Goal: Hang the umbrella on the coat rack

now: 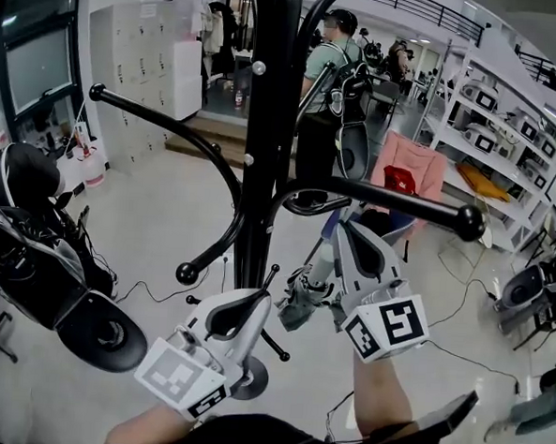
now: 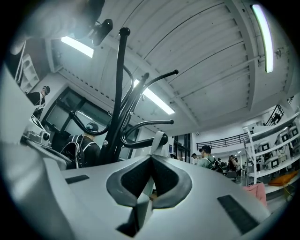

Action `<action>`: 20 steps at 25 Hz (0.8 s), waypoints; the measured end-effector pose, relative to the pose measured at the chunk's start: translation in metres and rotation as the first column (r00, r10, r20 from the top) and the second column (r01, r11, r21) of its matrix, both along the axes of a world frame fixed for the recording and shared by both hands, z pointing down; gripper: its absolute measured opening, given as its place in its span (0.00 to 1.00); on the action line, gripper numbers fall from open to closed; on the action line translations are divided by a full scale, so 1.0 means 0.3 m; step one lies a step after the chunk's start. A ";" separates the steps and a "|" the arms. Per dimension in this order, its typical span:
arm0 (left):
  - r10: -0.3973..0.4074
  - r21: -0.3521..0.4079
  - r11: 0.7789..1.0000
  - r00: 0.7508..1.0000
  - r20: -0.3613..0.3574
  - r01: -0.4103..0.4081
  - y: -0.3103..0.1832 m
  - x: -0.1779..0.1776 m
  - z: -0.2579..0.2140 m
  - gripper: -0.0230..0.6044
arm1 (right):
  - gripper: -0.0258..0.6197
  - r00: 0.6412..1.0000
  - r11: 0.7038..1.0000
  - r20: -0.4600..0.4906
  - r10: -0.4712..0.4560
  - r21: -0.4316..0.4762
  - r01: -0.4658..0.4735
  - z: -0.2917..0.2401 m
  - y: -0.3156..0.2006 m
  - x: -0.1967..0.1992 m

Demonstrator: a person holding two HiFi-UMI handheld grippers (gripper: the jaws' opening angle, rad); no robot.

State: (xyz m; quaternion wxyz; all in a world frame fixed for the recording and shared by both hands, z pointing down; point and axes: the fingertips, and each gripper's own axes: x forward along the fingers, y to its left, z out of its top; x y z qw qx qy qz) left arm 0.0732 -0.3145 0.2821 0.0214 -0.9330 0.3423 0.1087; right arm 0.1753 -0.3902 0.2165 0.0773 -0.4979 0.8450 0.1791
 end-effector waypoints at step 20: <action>0.004 -0.011 1.000 1.000 0.002 -0.004 -0.004 -0.056 0.014 0.05 | 0.05 0.998 0.999 -0.051 -0.040 -0.029 0.038 0.064 0.006 -0.123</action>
